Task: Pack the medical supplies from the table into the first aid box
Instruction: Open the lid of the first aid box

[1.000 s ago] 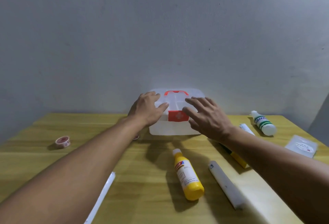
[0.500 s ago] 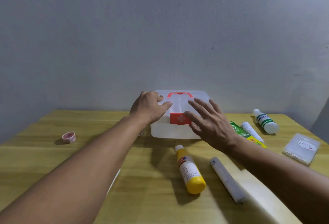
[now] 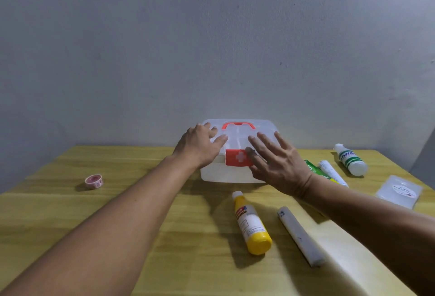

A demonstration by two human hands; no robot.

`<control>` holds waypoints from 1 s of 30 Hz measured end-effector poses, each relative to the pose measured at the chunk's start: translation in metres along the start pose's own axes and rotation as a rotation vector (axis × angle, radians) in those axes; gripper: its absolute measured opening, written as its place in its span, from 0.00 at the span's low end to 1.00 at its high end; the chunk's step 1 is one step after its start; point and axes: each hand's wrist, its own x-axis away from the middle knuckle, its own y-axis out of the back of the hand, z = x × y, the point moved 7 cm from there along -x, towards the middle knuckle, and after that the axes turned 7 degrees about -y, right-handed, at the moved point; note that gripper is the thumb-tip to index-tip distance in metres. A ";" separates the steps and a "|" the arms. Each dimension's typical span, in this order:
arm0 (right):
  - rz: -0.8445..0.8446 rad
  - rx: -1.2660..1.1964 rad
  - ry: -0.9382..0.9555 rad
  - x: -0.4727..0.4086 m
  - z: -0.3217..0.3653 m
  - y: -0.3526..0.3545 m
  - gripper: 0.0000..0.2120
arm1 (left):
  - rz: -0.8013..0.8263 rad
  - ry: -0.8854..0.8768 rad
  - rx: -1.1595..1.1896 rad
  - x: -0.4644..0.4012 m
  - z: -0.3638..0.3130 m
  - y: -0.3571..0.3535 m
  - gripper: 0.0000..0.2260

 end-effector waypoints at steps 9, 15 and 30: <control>0.064 -0.086 -0.109 -0.011 -0.004 0.019 0.15 | -0.015 0.017 0.177 0.005 0.006 -0.003 0.27; 0.166 -0.283 -0.290 -0.019 -0.018 0.027 0.17 | -0.120 0.136 0.585 0.026 0.014 -0.009 0.30; -0.049 -0.392 -0.507 -0.077 -0.078 0.043 0.10 | 0.061 0.146 0.069 0.035 0.020 -0.036 0.28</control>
